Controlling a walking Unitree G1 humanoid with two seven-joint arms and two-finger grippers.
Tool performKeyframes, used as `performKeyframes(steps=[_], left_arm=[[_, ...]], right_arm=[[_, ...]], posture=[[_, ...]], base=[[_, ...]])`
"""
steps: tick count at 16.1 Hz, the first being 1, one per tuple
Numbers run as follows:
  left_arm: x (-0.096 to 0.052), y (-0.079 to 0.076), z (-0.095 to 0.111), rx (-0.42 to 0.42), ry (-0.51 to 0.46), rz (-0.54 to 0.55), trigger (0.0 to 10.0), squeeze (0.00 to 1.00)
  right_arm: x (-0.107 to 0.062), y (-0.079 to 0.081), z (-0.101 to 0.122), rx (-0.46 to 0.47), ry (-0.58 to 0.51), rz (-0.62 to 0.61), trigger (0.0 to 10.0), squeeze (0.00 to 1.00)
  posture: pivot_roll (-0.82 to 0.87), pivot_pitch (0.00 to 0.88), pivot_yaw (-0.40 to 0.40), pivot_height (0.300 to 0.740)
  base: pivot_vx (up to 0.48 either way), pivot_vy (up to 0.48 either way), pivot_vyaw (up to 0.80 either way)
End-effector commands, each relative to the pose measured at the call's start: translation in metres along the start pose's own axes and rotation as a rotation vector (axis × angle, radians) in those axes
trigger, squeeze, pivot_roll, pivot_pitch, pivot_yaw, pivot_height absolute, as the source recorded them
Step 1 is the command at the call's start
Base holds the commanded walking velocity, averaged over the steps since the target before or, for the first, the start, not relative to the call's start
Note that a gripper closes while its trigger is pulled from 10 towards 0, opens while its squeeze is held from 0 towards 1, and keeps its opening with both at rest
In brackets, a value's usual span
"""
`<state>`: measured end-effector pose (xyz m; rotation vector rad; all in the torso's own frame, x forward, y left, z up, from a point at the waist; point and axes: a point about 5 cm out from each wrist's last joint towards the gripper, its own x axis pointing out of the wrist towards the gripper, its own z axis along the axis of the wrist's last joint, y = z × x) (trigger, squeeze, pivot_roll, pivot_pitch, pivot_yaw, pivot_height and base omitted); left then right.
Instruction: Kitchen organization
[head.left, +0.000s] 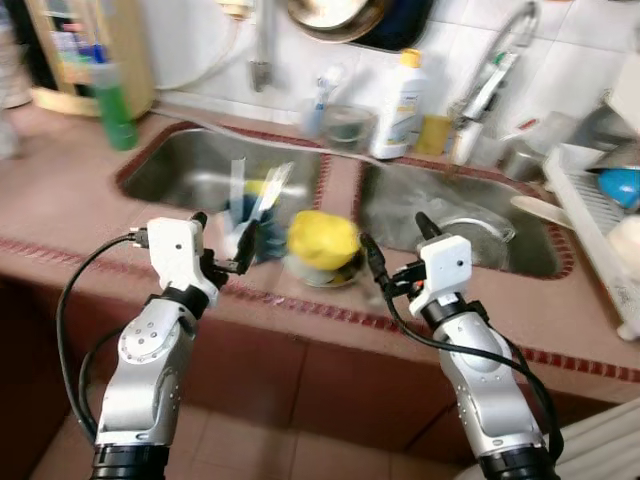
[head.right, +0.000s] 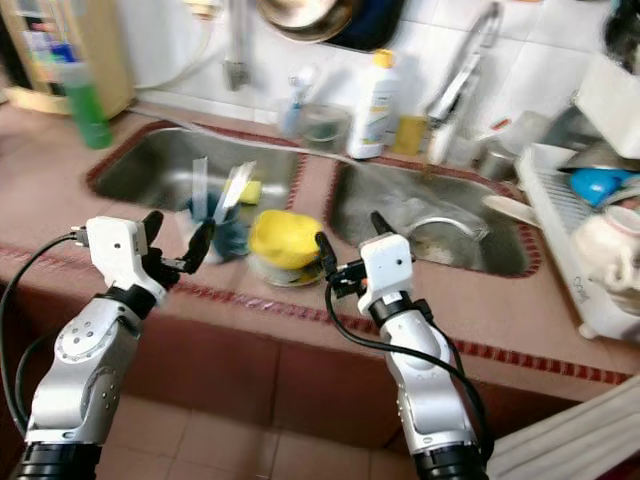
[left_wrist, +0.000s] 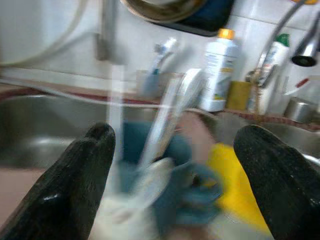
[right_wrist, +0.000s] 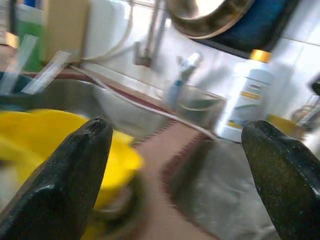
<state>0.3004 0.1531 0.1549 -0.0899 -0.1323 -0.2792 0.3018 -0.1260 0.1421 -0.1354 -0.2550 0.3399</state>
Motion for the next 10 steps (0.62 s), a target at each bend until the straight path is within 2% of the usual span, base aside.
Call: performKeyframes(steps=[1,2,4,10], left_arm=[[0.003,-0.008,0.002,-0.005,-0.008,-0.025,10.0,0.0],[0.004,-0.008,0.002,-0.007,-0.001,-0.021,10.0,0.0],[0.004,-0.009,0.004,-0.029,-0.016,-0.025,10.0,0.0],[0.005,-0.01,0.015,-0.022,-0.047,-0.021,10.0,0.0]], right_arm=[[-0.001,-0.009,0.0,-0.003,0.001,-0.033,10.0,0.0],[-0.001,-0.009,0.0,-0.002,0.0,-0.034,10.0,0.0],[-0.001,-0.009,0.001,-0.001,-0.001,-0.033,10.0,0.0],[-0.003,-0.007,0.002,0.014,-0.014,-0.025,10.0,0.0]], posture=[[-0.03,0.0,-0.096,0.74],[-0.03,0.0,-0.095,0.74],[-0.03,0.0,-0.095,0.74],[-0.03,0.0,-0.093,0.74]], base=[[0.368,0.0,0.0],[0.337,0.0,0.0],[0.0,0.0,0.0],[0.0,0.0,0.0]])
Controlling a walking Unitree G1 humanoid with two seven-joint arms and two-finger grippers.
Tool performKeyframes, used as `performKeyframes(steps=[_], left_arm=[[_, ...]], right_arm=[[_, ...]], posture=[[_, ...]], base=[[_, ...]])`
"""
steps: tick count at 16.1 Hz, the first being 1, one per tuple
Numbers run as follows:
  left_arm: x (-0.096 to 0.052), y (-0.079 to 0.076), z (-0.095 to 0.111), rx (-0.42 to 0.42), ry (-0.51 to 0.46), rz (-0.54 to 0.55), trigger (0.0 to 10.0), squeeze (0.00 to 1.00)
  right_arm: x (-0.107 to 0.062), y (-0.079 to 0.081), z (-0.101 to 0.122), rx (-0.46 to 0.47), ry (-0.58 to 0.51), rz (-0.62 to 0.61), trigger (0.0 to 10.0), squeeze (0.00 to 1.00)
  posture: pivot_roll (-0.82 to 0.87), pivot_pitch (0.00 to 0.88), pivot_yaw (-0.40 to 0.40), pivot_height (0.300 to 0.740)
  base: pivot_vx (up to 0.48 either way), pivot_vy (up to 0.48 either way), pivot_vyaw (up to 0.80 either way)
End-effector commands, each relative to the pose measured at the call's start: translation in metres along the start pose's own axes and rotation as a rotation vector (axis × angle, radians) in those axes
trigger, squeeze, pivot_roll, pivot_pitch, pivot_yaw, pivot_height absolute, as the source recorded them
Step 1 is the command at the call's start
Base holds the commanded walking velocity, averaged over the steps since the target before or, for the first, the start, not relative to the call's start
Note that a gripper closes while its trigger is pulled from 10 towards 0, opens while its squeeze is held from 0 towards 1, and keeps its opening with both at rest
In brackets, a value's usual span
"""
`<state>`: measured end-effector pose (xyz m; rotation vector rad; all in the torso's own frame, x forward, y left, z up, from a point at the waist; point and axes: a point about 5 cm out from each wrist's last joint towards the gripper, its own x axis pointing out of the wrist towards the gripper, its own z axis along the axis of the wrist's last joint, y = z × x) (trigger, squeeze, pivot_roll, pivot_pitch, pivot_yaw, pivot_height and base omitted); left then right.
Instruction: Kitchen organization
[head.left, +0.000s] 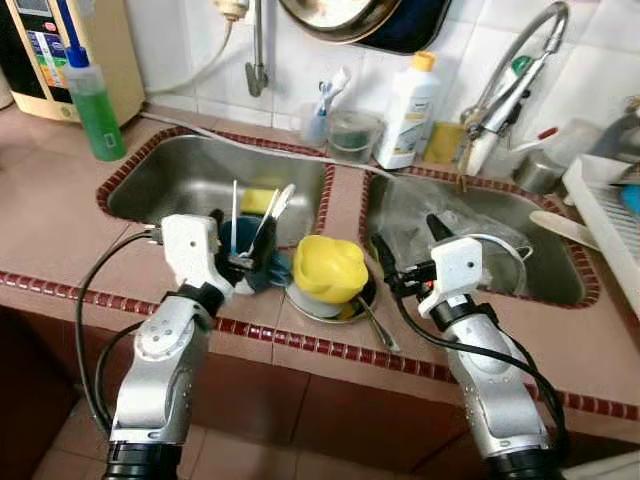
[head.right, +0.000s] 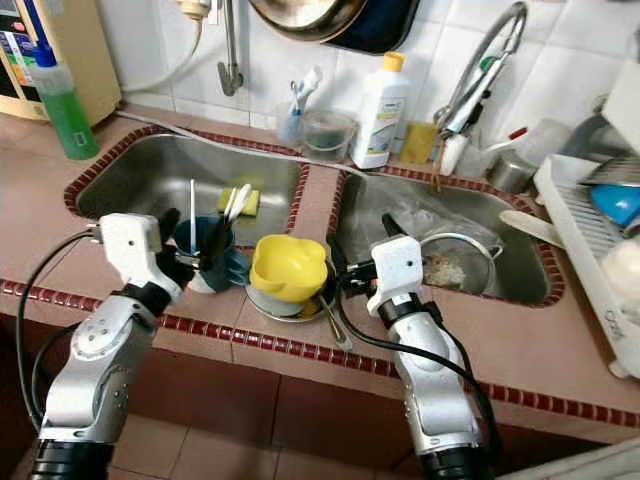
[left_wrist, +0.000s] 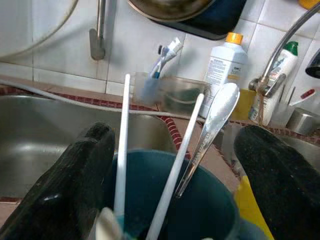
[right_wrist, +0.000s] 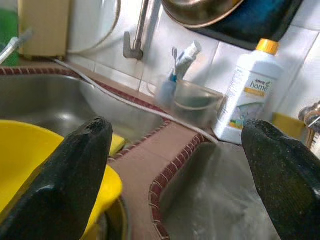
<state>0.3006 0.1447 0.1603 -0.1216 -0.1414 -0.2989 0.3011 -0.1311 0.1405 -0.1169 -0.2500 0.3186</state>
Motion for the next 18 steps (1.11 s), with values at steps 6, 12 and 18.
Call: performKeyframes(steps=[6,12,18], left_arm=[[0.012,0.01,0.027,0.028,0.009,0.004,10.0,0.0],[0.034,0.026,0.025,0.049,0.202,-0.034,10.0,0.0],[0.064,0.027,0.032,0.057,0.293,-0.146,10.0,0.0]], right_arm=[[-0.011,0.015,0.015,0.145,-0.065,0.185,10.0,0.0],[-0.017,0.026,0.027,0.275,-0.055,0.353,10.0,0.0],[-0.019,0.036,0.04,0.352,-0.063,0.429,10.0,0.0]], posture=[[-0.04,0.0,-0.084,0.74],[-0.05,0.0,-0.064,0.74],[-0.09,0.0,-0.022,0.74]], base=[[0.0,0.0,0.0],[0.0,0.0,0.0],[0.0,0.0,0.0]])
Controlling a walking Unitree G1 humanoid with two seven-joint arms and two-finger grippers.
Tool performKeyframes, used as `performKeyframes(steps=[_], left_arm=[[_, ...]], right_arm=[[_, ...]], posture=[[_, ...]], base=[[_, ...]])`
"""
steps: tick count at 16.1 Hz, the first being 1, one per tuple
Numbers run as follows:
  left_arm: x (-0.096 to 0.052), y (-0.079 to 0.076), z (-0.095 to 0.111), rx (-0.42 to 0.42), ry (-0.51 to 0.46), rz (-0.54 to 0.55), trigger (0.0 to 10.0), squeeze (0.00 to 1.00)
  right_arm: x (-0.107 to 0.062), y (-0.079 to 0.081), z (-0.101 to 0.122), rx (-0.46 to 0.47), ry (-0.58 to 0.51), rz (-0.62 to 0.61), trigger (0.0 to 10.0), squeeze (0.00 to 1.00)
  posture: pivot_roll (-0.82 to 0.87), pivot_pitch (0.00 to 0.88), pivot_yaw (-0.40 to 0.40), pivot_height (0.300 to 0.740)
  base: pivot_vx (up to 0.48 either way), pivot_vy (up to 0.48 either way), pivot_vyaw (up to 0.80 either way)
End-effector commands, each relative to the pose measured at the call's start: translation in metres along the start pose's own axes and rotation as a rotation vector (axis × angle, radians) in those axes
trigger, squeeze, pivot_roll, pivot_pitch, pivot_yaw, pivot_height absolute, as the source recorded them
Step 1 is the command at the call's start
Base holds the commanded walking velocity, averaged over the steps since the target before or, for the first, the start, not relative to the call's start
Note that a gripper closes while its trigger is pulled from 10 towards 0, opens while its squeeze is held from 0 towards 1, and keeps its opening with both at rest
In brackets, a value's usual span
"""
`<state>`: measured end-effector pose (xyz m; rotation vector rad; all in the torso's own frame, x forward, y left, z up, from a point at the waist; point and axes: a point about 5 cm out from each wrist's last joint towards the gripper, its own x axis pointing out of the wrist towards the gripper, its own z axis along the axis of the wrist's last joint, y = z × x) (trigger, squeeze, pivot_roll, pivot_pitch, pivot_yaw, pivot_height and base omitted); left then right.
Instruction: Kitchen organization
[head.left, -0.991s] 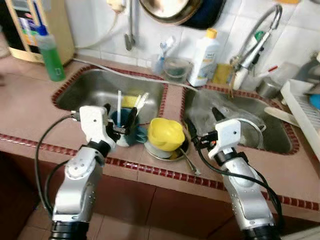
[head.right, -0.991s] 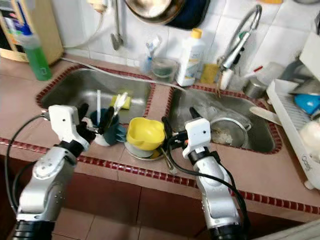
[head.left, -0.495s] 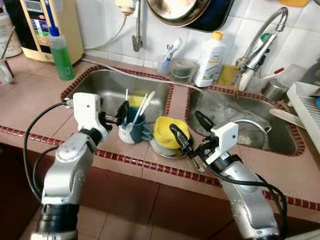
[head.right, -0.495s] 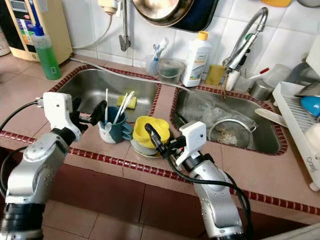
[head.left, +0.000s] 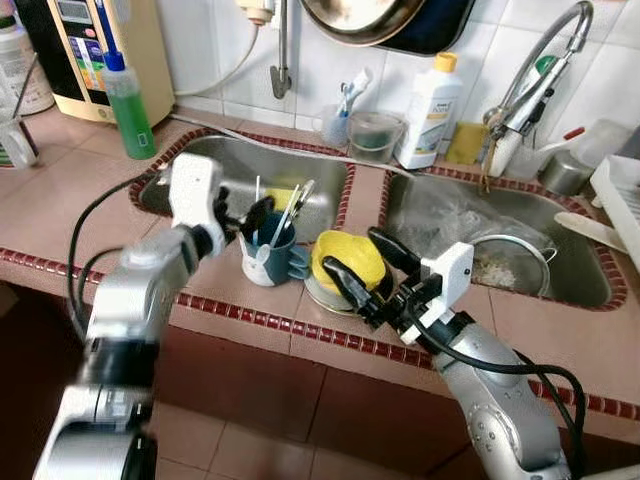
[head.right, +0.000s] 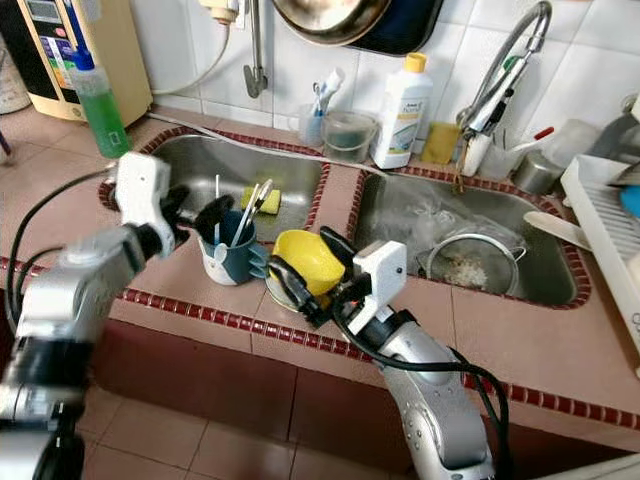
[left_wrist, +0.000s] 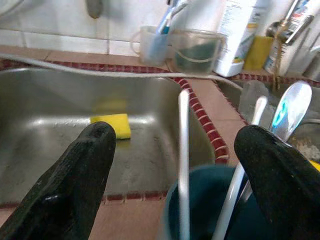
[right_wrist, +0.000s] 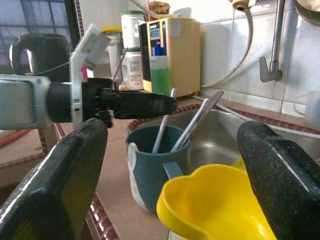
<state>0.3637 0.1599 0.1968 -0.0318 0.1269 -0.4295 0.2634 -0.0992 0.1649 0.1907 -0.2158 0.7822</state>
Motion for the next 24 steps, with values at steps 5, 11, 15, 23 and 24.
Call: performKeyframes(steps=[5,11,15,23,24], left_arm=[[0.017,-0.008,0.006,0.026,0.049,-0.091,10.0,0.0],[0.021,-0.005,0.008,0.03,0.048,-0.115,0.0,0.0],[0.02,-0.002,0.009,0.029,0.04,-0.114,0.0,0.0],[0.015,0.004,0.008,0.028,0.035,-0.104,0.0,0.0],[0.014,0.005,0.009,0.03,0.034,-0.1,0.0,0.0]], right_arm=[[-0.002,0.001,0.007,-0.013,0.001,-0.011,10.0,0.0],[-0.005,0.002,0.008,-0.01,0.003,-0.033,10.0,0.0],[-0.006,0.003,0.007,-0.009,0.009,-0.04,10.0,0.0],[-0.007,0.006,0.003,-0.003,0.029,-0.031,10.0,0.0],[-0.006,0.006,0.003,-0.003,0.031,-0.03,10.0,0.0]], posture=[[-0.11,0.0,0.004,0.74],[-0.13,0.0,0.015,0.74],[-0.12,0.0,0.008,0.74],[-0.1,0.0,-0.004,0.74],[-0.09,0.0,-0.005,0.74]], base=[[0.0,0.0,0.0],[0.0,0.0,0.0],[0.0,0.0,0.0],[0.0,0.0,0.0],[0.0,0.0,0.0]])
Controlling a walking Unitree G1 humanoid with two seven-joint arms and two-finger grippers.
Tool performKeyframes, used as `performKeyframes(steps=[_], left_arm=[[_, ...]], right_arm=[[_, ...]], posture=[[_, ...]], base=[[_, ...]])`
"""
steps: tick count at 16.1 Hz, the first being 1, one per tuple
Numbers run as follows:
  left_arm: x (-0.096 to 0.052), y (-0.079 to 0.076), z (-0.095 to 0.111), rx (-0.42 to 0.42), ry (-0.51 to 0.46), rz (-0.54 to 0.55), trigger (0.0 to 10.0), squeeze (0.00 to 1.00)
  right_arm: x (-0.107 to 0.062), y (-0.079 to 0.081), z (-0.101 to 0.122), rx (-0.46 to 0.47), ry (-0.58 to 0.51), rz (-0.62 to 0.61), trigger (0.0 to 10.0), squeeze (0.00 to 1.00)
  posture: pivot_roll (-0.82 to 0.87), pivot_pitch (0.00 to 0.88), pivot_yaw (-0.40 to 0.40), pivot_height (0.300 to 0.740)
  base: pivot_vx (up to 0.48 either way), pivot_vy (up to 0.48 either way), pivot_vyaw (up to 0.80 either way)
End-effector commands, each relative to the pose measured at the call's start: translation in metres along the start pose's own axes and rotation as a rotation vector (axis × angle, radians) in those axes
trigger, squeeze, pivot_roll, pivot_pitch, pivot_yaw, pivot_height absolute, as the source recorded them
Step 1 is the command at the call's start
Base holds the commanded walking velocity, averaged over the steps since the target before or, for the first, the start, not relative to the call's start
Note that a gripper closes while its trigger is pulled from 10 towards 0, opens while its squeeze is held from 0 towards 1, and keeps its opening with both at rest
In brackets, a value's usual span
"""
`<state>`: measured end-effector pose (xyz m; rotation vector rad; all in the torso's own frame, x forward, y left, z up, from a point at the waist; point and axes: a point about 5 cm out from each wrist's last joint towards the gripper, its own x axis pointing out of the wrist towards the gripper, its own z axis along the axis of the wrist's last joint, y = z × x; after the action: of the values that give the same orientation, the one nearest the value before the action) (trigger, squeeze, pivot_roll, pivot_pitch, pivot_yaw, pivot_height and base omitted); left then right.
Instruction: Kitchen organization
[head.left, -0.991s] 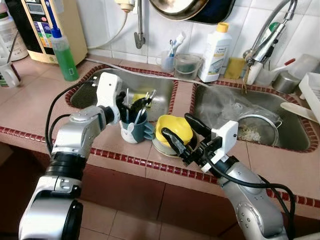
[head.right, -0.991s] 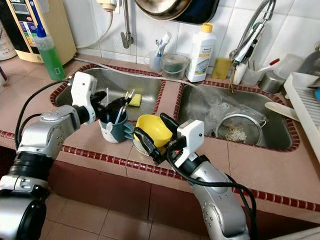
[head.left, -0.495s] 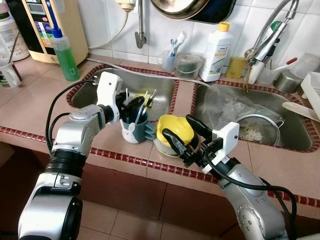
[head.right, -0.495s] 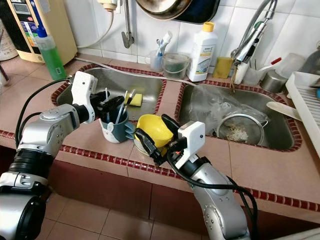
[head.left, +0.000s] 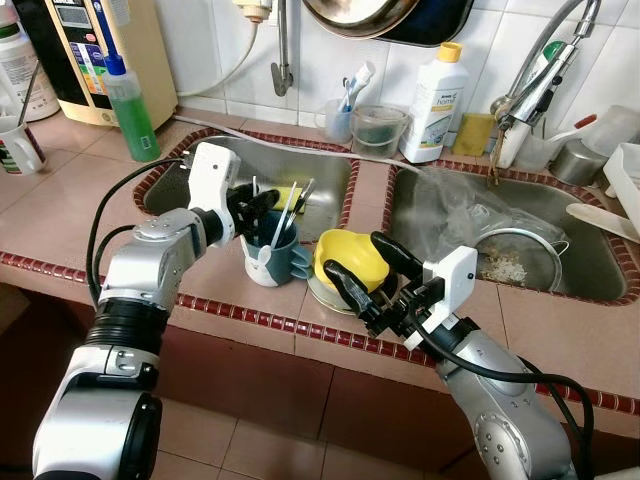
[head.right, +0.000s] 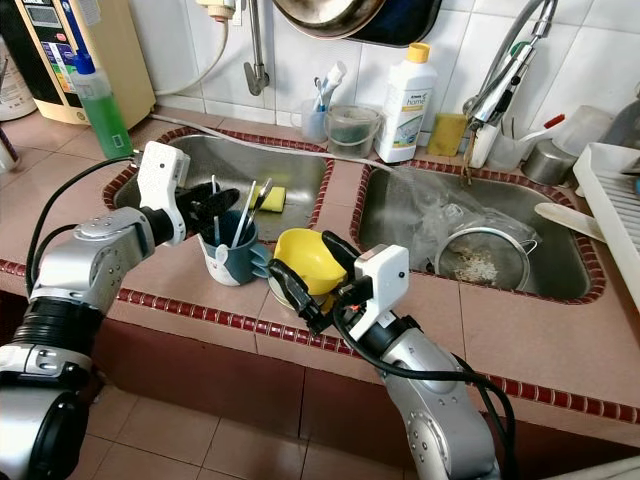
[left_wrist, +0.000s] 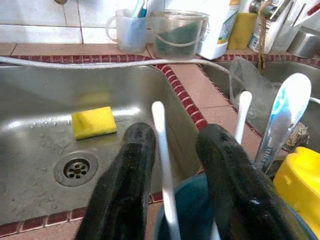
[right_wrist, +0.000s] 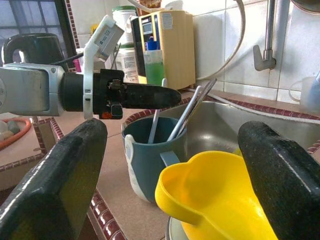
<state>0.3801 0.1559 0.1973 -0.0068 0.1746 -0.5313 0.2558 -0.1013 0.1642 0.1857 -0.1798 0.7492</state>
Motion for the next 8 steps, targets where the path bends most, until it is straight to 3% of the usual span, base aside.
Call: performKeyframes(steps=[1,8], left_arm=[[-0.0039,0.0029,0.0062,0.012,-0.02,0.005,0.0,0.0],[-0.0071,0.006,0.0092,0.029,-0.027,0.017,0.0,0.0]], right_arm=[[0.0007,0.0025,0.0019,-0.008,0.0,0.009,10.0,0.0],[0.0025,0.0036,0.0001,-0.01,0.012,0.034,10.0,0.0]], posture=[[-0.09,0.0,-0.007,0.74],[-0.08,0.0,-0.021,0.74]], base=[[0.0,0.0,0.0],[0.0,0.0,0.0]])
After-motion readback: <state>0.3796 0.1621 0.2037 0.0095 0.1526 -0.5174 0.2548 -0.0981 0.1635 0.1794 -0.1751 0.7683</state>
